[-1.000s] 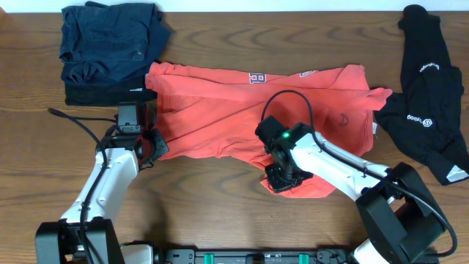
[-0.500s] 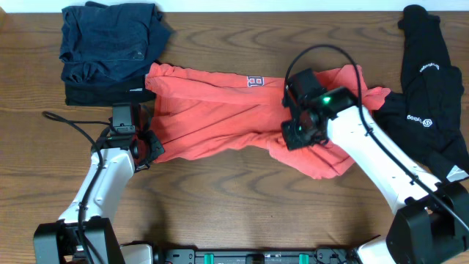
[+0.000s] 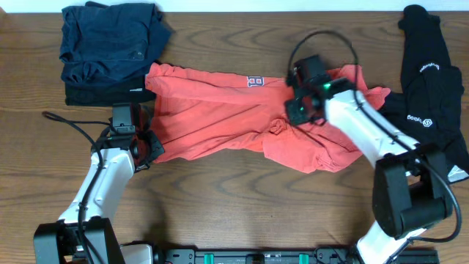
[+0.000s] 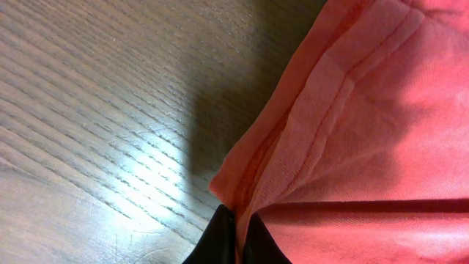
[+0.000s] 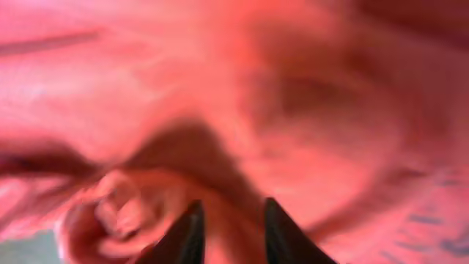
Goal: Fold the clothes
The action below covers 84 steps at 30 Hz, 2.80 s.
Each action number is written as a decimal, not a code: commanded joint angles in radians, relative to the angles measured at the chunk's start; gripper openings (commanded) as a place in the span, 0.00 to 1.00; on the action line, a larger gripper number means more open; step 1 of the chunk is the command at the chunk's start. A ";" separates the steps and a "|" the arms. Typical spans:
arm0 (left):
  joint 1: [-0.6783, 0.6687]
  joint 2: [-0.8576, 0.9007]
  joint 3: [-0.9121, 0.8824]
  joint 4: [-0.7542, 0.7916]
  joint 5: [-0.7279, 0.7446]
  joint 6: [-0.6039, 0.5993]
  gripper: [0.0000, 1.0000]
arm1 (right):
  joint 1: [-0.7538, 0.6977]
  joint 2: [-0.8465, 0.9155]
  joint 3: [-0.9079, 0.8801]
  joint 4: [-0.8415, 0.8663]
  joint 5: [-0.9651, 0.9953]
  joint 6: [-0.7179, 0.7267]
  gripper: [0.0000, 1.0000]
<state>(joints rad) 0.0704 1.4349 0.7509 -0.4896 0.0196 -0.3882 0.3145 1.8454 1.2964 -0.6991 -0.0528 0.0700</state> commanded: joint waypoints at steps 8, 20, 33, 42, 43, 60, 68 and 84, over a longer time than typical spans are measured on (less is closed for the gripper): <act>0.006 -0.005 0.020 0.001 -0.013 0.013 0.06 | -0.051 -0.016 0.192 -0.340 -0.213 -0.023 0.24; 0.006 -0.005 0.020 -0.002 -0.013 0.032 0.06 | 0.116 -0.059 0.093 -0.587 -0.136 0.085 0.33; 0.006 -0.005 0.020 -0.002 -0.013 0.032 0.06 | 0.153 -0.059 -0.169 -0.296 0.001 0.142 0.49; 0.006 -0.005 0.020 -0.002 -0.013 0.032 0.06 | 0.153 -0.059 -0.301 -0.183 0.001 0.139 0.47; 0.006 -0.005 0.020 -0.002 -0.013 0.032 0.06 | 0.153 -0.059 -0.302 -0.174 0.001 0.139 0.46; 0.006 -0.005 0.020 -0.003 -0.013 0.032 0.06 | 0.153 -0.071 -0.291 -0.104 0.074 0.198 0.01; 0.006 -0.005 0.020 -0.003 -0.013 0.040 0.06 | 0.144 -0.214 -0.138 -0.430 0.072 0.141 0.01; 0.006 -0.005 0.020 -0.002 -0.013 0.080 0.06 | 0.106 -0.202 -0.103 -0.310 -0.003 0.070 0.01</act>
<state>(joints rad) 0.0704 1.4349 0.7509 -0.4900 0.0193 -0.3321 0.4515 1.6157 1.1957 -1.0637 -0.0471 0.1711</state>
